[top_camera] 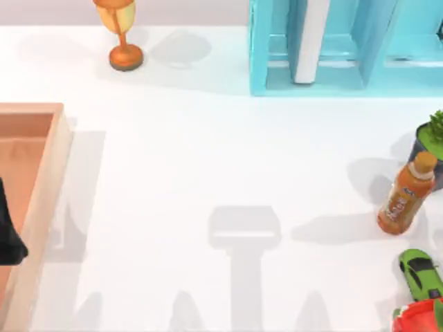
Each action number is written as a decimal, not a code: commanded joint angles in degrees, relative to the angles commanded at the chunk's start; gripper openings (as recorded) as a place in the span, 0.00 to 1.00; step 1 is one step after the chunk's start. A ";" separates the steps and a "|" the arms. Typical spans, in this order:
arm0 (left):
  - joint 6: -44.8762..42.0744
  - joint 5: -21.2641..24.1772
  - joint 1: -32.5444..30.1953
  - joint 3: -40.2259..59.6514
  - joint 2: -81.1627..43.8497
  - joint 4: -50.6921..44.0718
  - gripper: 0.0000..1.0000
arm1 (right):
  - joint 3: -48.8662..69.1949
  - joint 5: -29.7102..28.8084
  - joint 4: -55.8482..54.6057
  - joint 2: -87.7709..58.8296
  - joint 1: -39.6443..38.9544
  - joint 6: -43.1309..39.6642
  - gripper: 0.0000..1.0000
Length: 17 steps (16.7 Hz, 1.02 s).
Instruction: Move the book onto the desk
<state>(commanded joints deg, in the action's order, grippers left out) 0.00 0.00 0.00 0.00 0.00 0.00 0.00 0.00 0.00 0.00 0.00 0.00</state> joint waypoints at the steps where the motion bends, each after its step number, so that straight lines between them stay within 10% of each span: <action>1: 0.00 0.00 0.00 0.00 0.00 0.00 1.00 | 0.00 0.00 0.00 0.00 0.00 0.00 1.00; 9: 0.00 0.00 0.00 0.00 0.00 0.00 1.00 | 10.22 -5.36 -12.92 -16.82 -5.01 0.03 1.00; 17: 0.00 0.00 0.00 0.00 0.00 0.00 1.00 | 31.43 -18.13 -40.20 -68.64 -16.09 -0.04 1.00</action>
<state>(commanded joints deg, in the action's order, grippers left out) 0.00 0.00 0.00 0.00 0.00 0.00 31.43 -18.13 -40.20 -68.64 -16.09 -0.04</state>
